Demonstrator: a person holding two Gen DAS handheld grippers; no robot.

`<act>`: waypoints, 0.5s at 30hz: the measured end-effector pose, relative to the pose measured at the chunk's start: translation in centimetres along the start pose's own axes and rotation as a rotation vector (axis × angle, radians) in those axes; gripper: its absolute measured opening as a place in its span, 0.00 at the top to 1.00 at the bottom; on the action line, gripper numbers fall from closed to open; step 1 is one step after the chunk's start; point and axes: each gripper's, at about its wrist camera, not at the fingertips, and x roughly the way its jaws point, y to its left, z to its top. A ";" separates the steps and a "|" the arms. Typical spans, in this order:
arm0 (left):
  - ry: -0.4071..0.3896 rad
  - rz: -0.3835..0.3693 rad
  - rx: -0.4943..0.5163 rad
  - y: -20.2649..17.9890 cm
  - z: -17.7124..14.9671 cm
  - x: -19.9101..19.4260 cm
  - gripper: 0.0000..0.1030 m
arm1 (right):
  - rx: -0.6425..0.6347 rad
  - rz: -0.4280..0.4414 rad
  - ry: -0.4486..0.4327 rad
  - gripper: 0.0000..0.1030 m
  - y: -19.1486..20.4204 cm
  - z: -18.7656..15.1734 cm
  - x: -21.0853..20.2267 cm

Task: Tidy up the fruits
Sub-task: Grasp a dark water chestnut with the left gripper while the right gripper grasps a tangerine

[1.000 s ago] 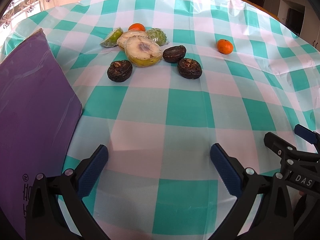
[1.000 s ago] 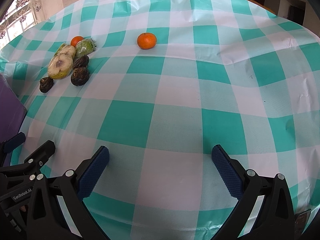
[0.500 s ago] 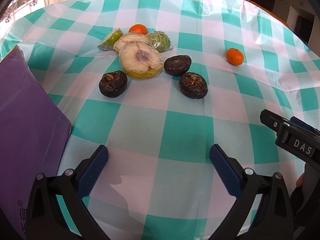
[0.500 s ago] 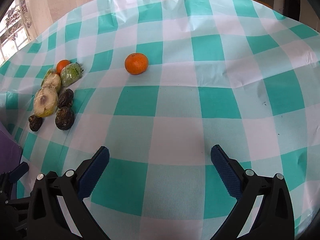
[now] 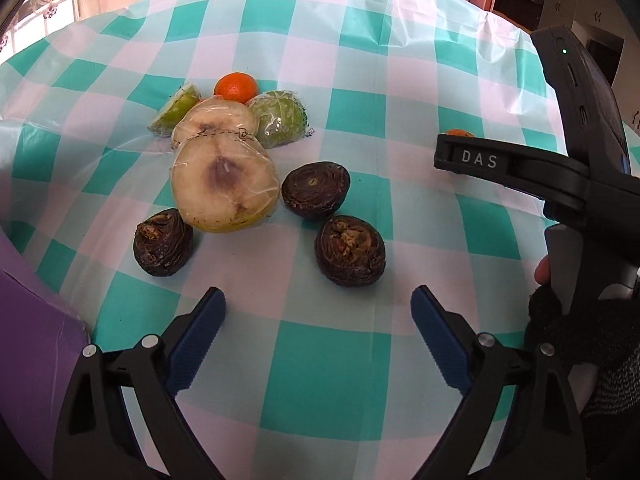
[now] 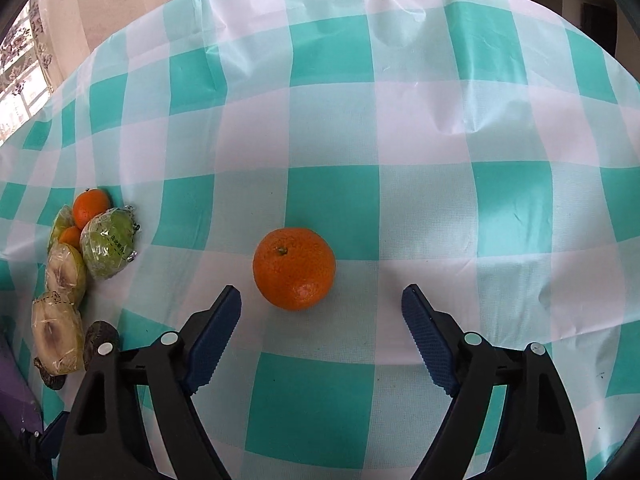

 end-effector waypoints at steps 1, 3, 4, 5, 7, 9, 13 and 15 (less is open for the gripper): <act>-0.002 0.008 0.002 -0.2 0.4 0.3 0.13 | -0.012 -0.001 -0.002 0.24 0.3 0.3 0.2; -0.004 0.021 0.009 -0.6 1.1 0.8 0.16 | -0.026 0.000 -0.007 0.27 0.8 0.8 0.5; -0.004 0.034 0.013 -0.8 1.4 1.1 0.20 | -0.030 0.002 -0.006 0.32 0.9 1.0 0.7; -0.005 0.058 0.019 -1.0 1.6 1.3 0.27 | -0.031 0.003 0.001 0.34 1.0 1.2 0.9; -0.019 0.060 0.040 -1.3 1.8 1.3 0.40 | -0.035 -0.014 0.000 0.48 1.1 1.3 0.9; -0.036 0.045 0.068 -1.7 1.5 1.0 0.56 | -0.020 0.013 -0.014 0.60 0.8 1.2 0.5; -0.042 0.052 0.044 -1.4 1.4 0.8 0.64 | 0.099 0.079 -0.041 0.61 -2.0 0.7 -0.6; -0.054 0.035 0.004 -0.6 1.3 0.5 0.64 | 0.146 0.103 -0.048 0.61 -3.2 0.4 -0.9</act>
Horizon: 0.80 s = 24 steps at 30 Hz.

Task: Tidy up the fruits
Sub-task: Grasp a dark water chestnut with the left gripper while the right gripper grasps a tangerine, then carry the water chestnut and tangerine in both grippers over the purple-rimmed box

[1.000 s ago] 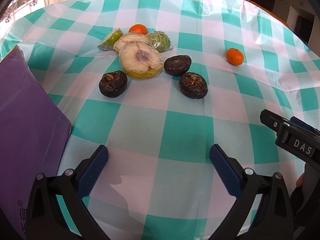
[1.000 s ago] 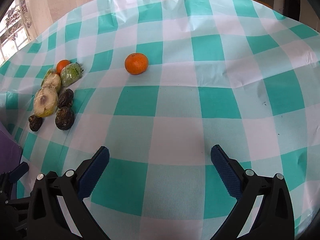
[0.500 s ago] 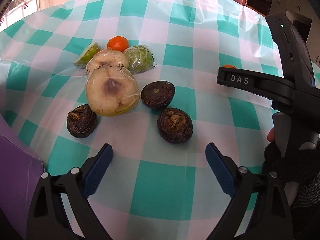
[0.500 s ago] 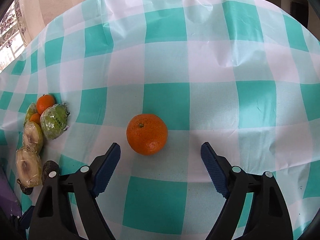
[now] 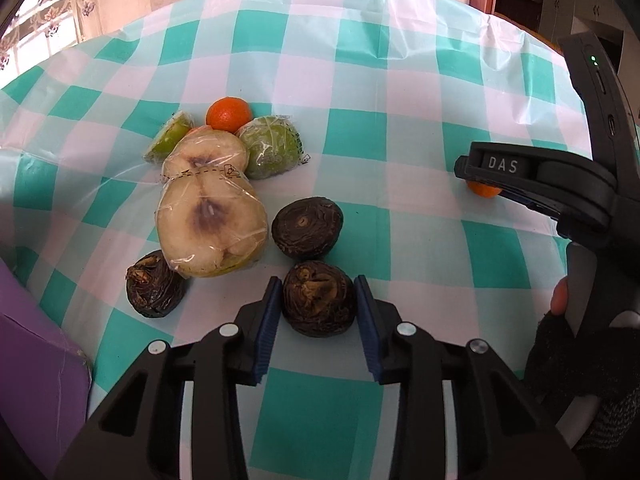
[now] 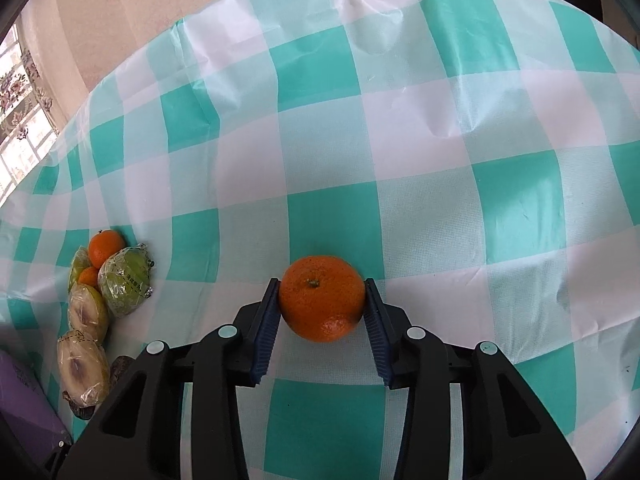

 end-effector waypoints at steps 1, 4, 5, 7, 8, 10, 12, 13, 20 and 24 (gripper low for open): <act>-0.009 -0.012 -0.020 0.4 -0.2 -0.3 0.64 | 0.013 0.013 -0.001 0.61 -0.3 -0.1 -0.2; -0.038 -0.052 -0.066 1.3 -1.0 -1.4 0.64 | 0.026 0.062 -0.005 0.61 -0.9 -1.5 -1.5; -0.045 -0.061 -0.077 1.4 -1.4 -1.9 0.64 | 0.028 0.074 -0.008 0.61 -1.1 -1.9 -2.0; -0.044 -0.071 -0.095 1.7 -2.2 -2.5 0.64 | 0.031 0.091 -0.012 0.61 -1.2 -2.6 -2.9; -0.044 -0.077 -0.103 1.8 -2.7 -2.9 0.64 | 0.031 0.097 -0.013 0.61 -1.2 -2.9 -3.3; -0.042 -0.086 -0.115 2.0 -3.5 -3.5 0.64 | 0.030 0.110 -0.012 0.61 -2.4 -3.3 -4.0; -0.035 -0.092 -0.131 2.4 -4.2 -4.0 0.64 | 0.030 0.115 -0.010 0.61 -1.0 -5.0 -4.4; -0.030 -0.097 -0.141 2.6 -4.6 -4.2 0.64 | 0.030 0.120 -0.010 0.61 -1.3 -5.5 -4.8; -0.017 -0.109 -0.185 4.2 -6.8 -5.7 0.64 | 0.024 0.142 -0.002 0.61 -0.5 -7.9 -6.4; -0.038 -0.108 -0.194 4.7 -8.2 -7.1 0.64 | 0.006 0.155 -0.001 0.61 -0.3 -9.3 -7.6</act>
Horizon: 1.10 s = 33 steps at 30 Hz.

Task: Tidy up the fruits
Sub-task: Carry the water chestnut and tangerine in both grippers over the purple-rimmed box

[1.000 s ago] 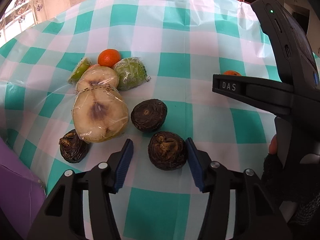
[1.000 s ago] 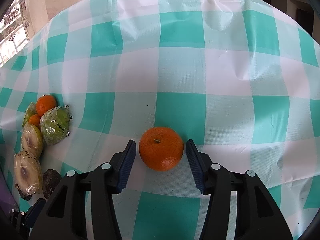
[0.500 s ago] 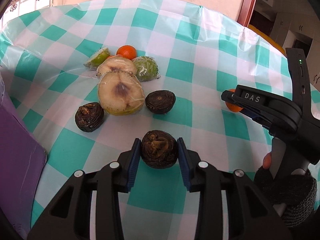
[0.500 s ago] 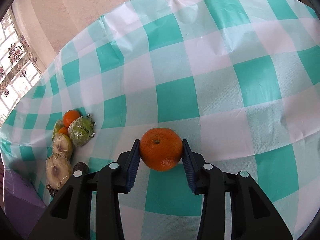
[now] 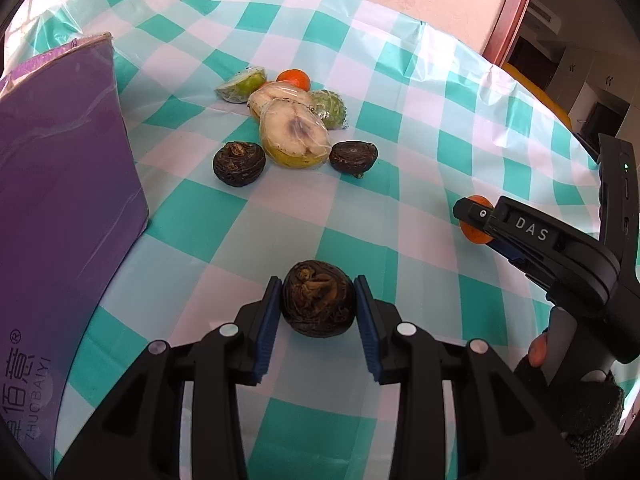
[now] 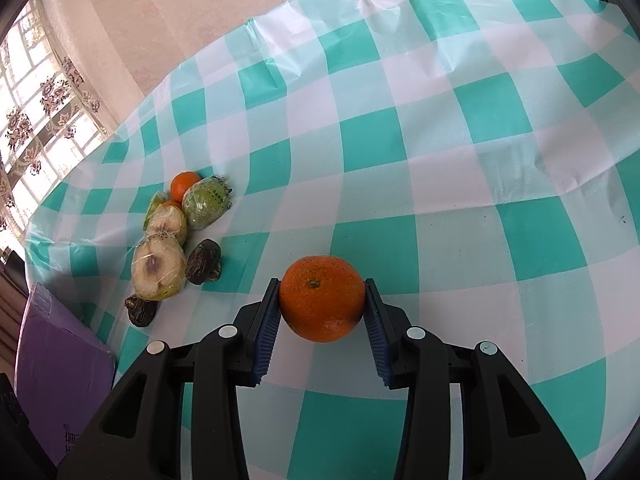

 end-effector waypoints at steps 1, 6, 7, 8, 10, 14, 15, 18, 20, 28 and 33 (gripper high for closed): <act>-0.011 -0.001 0.001 0.1 -0.3 -0.5 0.64 | -0.005 0.004 -0.002 0.61 0.1 -0.3 -0.3; -0.064 -0.014 0.030 0.3 -1.8 -2.8 0.64 | -0.025 0.008 0.004 0.61 0.7 -1.8 -1.4; -0.069 -0.017 0.032 0.4 -2.1 -3.1 0.64 | -0.026 0.010 0.008 0.61 0.7 -2.1 -1.5; -0.075 -0.020 0.030 0.5 -2.3 -3.4 0.64 | -0.023 0.011 0.015 0.61 0.7 -2.4 -1.6; -0.083 -0.032 0.028 0.8 -2.8 -4.0 0.64 | -0.012 0.012 0.028 0.61 0.7 -2.9 -1.8; -0.101 -0.045 0.019 1.2 -3.5 -5.0 0.64 | -0.015 0.022 0.033 0.61 0.8 -3.9 -2.5; -0.107 -0.046 0.017 1.3 -3.6 -5.2 0.64 | -0.020 0.023 0.034 0.61 1.0 -4.2 -2.7; -0.128 -0.051 0.006 1.7 -3.8 -5.7 0.64 | -0.037 0.020 0.020 0.61 1.4 -4.8 -3.4; -0.144 -0.058 -0.006 2.0 -3.8 -6.0 0.64 | -0.047 0.023 0.010 0.61 1.7 -5.1 -3.7; -0.206 -0.072 -0.016 2.8 -4.3 -7.7 0.64 | -0.092 0.071 -0.003 0.61 2.8 -6.3 -4.9; -0.239 -0.065 -0.023 3.8 -5.0 -9.1 0.64 | -0.122 0.107 0.002 0.61 3.7 -7.4 -5.6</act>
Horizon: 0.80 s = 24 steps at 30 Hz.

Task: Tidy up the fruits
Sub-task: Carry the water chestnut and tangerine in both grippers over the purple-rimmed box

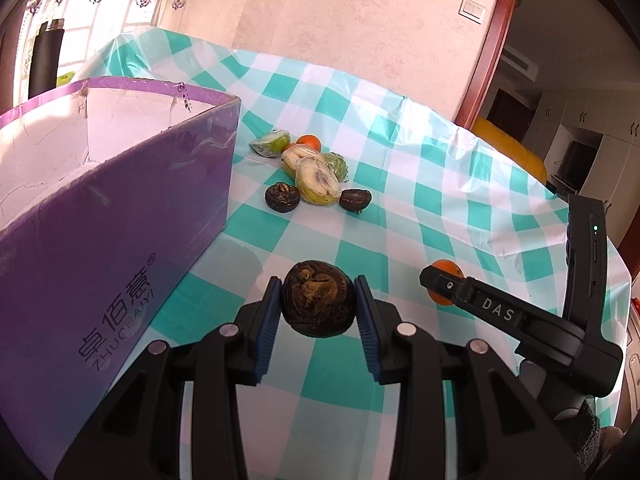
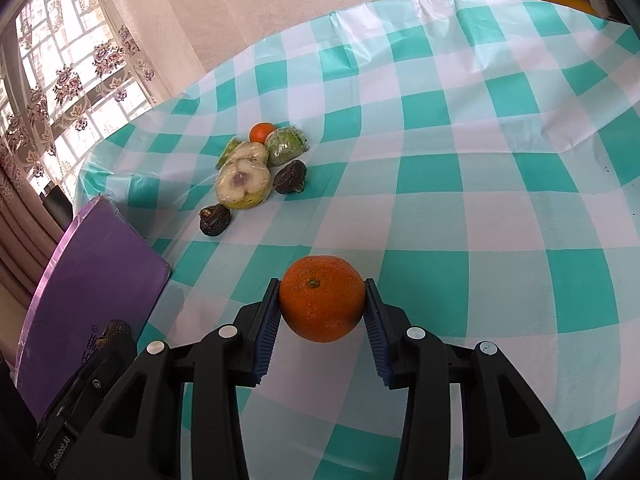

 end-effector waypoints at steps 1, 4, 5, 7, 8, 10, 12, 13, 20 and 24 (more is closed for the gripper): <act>-0.007 0.000 -0.006 0.2 0.0 -0.4 0.64 | -0.004 0.006 0.002 0.61 0.2 -0.2 -0.1; -0.043 -0.001 -0.015 0.9 0.2 -2.3 0.64 | 0.005 0.049 0.003 0.61 0.8 -0.7 -0.5; -0.063 0.001 -0.013 1.1 0.5 -3.1 0.64 | 0.012 0.068 0.001 0.61 1.0 -0.9 -0.7; -0.113 0.007 -0.003 1.3 1.2 -4.8 0.64 | 0.018 0.103 0.001 0.61 1.7 -1.3 -0.9; -0.140 0.011 0.004 1.5 1.6 -5.9 0.64 | 0.015 0.120 0.003 0.61 2.2 -1.4 -0.9; -0.197 0.018 0.015 1.8 2.4 -8.0 0.64 | 0.001 0.153 0.007 0.61 3.3 -1.7 -0.9; -0.251 0.027 0.021 2.2 3.1 -10.1 0.64 | -0.009 0.182 0.010 0.61 4.3 -1.9 -1.0; -0.274 0.035 0.021 2.5 3.5 -11.0 0.64 | -0.010 0.198 0.013 0.61 4.8 -1.9 -1.0; -0.329 0.094 -0.085 6.6 6.1 -15.8 0.64 | -0.034 0.300 0.019 0.61 8.4 -1.6 -2.0; -0.313 0.153 -0.176 9.7 7.0 -17.3 0.64 | -0.068 0.357 -0.008 0.61 11.3 -0.4 -3.2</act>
